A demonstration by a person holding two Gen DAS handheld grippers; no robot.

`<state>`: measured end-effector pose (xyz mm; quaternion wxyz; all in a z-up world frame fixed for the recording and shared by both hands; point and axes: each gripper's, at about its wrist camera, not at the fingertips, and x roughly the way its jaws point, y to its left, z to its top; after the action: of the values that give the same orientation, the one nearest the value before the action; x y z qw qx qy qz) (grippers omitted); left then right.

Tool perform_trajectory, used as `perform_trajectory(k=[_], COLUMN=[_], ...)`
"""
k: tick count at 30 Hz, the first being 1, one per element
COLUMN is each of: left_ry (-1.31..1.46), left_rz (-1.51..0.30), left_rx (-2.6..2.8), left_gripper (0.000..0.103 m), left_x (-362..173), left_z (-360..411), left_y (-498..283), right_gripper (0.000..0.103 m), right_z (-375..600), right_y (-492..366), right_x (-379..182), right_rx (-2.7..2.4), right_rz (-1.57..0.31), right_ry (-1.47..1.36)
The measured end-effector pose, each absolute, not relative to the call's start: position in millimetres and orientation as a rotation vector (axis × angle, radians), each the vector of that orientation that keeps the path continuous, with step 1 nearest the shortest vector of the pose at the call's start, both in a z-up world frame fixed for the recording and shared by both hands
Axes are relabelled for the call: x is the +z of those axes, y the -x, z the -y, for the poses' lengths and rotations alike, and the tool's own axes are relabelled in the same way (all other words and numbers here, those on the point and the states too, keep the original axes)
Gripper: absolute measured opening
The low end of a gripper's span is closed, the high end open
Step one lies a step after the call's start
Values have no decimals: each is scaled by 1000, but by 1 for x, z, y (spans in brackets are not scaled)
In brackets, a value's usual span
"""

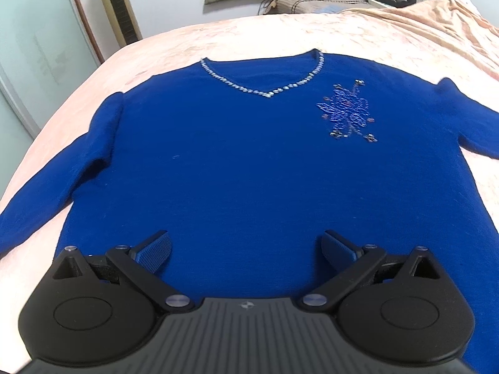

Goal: Fold small clothes
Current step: 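Close the right gripper on the sweater sleeve cuff, then carry the sleeve with the right gripper across the sweater body and release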

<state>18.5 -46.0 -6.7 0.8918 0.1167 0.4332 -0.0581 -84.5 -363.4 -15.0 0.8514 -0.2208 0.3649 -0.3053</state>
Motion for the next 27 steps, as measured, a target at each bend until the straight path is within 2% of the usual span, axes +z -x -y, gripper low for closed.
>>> perform_trajectory(k=[2, 5, 7, 9, 10, 11, 19, 27], left_ry=[-261, -291, -311, -325, -326, -325, -295, -221], left_rz=[-895, -888, -882, -876, -875, -875, -861, -858], left_rx=[-124, -125, -124, -119, -114, -110, -100, -78], left_gripper=[103, 103, 103, 103, 103, 103, 103, 103], left_x=[-6, -6, -5, -5, -5, -5, 1, 4], left_z=[52, 59, 62, 62, 61, 60, 47, 16], left_y=[-17, -15, -14, -13, -14, -16, -27, -33], right_gripper=[56, 57, 49, 8, 9, 4, 4, 4], right_z=[358, 368, 376, 385, 388, 394, 401, 338], right_y=[85, 79, 74, 72, 73, 72, 88, 57], right_x=[-22, -22, -19, -10, -5, -1, 68, 110], right_rx=[-628, -646, -652, -667, -670, -671, -568, -441], right_rz=[-728, -689, -691, -695, -680, -664, -459, -327], right_ry=[533, 493, 420, 348, 317, 287, -94, -193])
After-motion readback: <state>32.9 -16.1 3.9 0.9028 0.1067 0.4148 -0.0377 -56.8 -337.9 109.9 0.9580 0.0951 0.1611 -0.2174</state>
